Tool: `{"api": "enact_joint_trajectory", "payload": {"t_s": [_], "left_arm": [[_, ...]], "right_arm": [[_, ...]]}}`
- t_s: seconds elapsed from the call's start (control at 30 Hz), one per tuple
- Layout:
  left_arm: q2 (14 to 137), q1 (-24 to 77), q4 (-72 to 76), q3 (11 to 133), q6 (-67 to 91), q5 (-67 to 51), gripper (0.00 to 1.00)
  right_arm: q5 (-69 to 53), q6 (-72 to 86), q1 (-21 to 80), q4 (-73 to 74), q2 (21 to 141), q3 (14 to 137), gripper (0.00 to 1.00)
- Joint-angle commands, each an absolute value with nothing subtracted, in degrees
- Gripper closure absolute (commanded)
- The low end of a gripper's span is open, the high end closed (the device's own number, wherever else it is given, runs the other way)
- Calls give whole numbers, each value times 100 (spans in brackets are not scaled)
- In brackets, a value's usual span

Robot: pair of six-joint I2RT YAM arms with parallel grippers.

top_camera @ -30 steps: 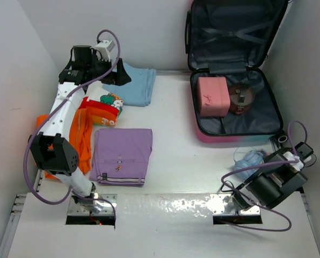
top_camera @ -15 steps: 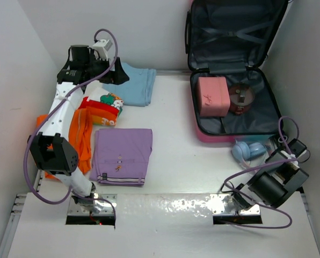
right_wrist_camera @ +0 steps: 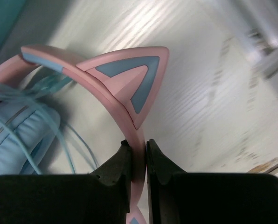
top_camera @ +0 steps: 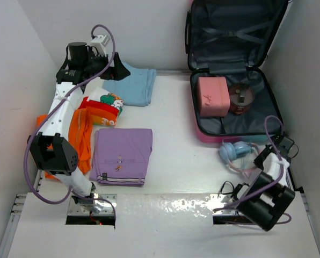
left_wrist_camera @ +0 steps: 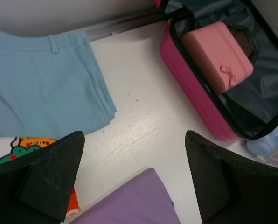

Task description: Pack the luggage

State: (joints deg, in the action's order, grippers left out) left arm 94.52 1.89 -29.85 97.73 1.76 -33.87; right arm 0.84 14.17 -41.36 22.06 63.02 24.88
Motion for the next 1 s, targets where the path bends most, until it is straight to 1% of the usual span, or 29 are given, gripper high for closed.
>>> {"api": "enact_joint_trajectory", "payload": {"t_s": [0.0,0.13,0.27,0.37,0.5,0.63,0.73,0.77,0.83,0.97], "left_arm": [[9474,123,-2198,10072,579,-3691,15],[9571,123,-1820,10160,799,-3788,15],[9606,123,-1600,10151,879,-3911,15],[9641,123,-1565,10125,896,-3929,15],[9677,114,-1556,10099,914,-3955,15],[9738,88,-1564,10116,984,-3937,15],[9773,70,-1582,10125,1028,-3955,15],[9782,62,-1582,10125,1037,-3964,15],[9782,53,-1582,10125,1037,-3955,16],[9765,35,-1670,10108,958,-3920,15]], "right_arm": [[-466,1731,-3684,2907,5811,2707,100],[-650,1574,-3367,3357,5520,2918,100],[-1167,1407,-3015,3656,5370,3102,100],[-1169,1301,-2594,3893,5291,3251,100],[-1502,1178,-2032,4235,5291,3392,100],[-1810,1379,-1679,4053,5108,3550,100],[-1785,1616,-1644,3841,5184,4015,100],[-1688,1617,-1644,3910,5299,4426,100],[-1295,1600,-1644,4034,5728,4885,100],[-818,1854,-1652,3701,6362,5905,100]]}}
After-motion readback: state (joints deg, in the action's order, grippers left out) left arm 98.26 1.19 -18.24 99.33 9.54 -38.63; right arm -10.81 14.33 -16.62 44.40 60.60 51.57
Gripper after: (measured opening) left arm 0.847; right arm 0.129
